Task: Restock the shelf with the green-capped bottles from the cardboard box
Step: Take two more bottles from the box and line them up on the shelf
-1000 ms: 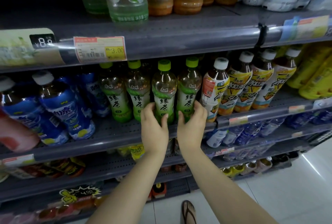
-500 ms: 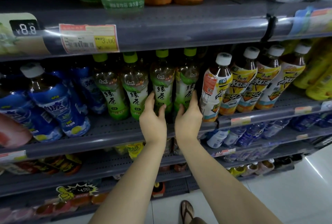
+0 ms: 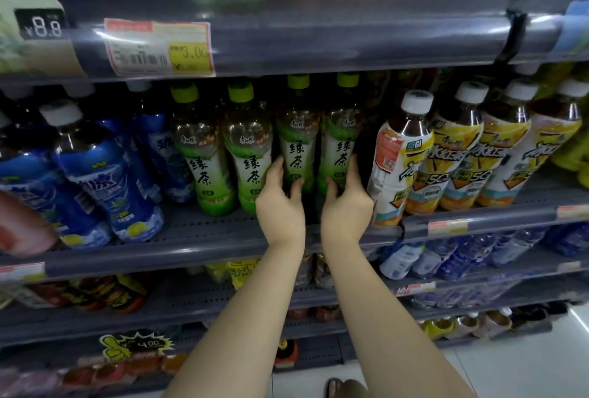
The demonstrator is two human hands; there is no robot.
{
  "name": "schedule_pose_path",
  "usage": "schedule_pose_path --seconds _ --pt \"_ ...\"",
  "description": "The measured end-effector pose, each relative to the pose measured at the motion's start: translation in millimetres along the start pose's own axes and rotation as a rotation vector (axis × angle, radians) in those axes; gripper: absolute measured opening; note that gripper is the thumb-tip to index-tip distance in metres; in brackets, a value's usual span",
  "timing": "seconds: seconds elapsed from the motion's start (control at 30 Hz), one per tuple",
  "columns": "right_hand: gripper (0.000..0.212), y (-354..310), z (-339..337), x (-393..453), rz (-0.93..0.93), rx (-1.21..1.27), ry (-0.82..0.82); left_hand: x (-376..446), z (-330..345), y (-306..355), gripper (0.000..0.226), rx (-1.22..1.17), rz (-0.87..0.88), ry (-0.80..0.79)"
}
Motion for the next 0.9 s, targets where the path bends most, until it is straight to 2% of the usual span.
schedule_pose_path --seconds 0.4,0.53,0.67,0.8,0.9 --pt "0.055 3 9 4 -0.006 0.02 -0.033 1 6 -5 0.052 0.031 0.008 -0.008" --pt "0.058 2 10 1 -0.037 0.058 -0.127 -4 4 10 0.051 0.106 0.043 -0.082" --pt "0.051 -6 -10 -12 -0.035 0.159 -0.2 -19 -12 27 0.046 0.151 0.078 -0.163" --pt "0.043 -26 -32 -32 -0.128 0.295 -0.339 -39 -53 31 0.038 0.121 0.097 -0.225" --pt "0.04 -48 -40 -52 -0.124 0.352 -0.442 -52 -101 23 0.033 0.172 0.12 -0.225"
Point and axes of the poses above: each hand's wrist, its own x-axis towards the middle knuckle, its own z-axis out of the palm, y = z × x, the point moved 7 cm from there along x, towards the middle knuckle, and after that the axes turned 1 degree about z, right-handed, at the moved point
